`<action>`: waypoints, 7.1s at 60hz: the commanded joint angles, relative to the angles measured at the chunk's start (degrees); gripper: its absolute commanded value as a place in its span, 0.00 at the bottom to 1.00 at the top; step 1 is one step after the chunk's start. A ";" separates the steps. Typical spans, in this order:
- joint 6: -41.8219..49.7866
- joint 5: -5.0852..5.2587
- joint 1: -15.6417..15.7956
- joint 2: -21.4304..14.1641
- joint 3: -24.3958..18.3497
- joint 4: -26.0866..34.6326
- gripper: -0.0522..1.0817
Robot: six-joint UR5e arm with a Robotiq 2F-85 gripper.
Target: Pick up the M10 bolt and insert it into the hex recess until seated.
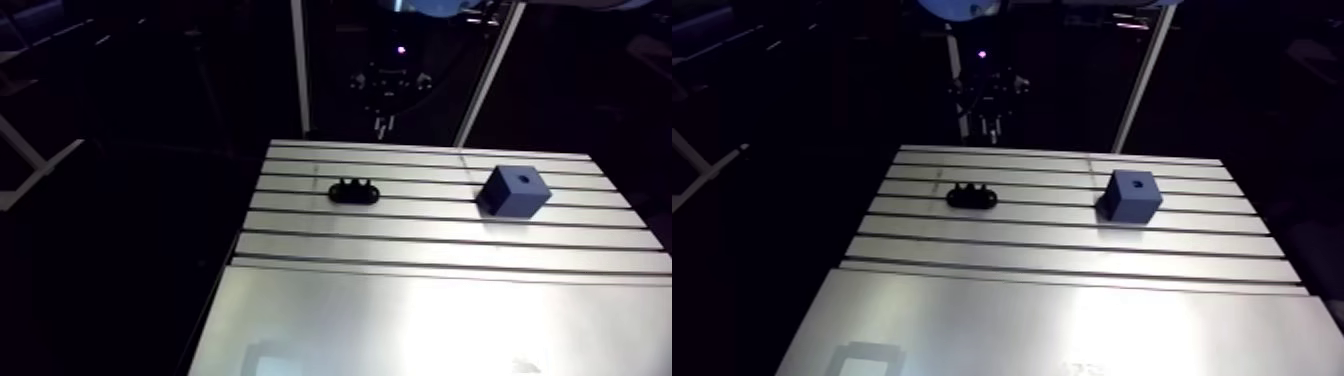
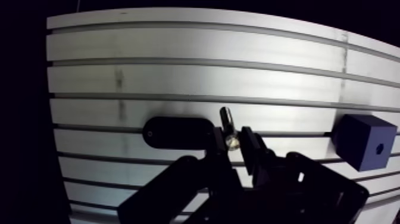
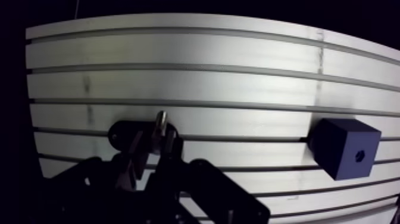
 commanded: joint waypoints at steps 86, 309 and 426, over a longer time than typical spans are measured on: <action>-52.35 -8.28 -18.38 -0.63 -14.86 26.49 0.77; -51.72 -8.01 -23.14 2.90 -3.17 15.31 0.79; -52.51 -7.75 -22.96 3.34 -2.91 13.99 0.79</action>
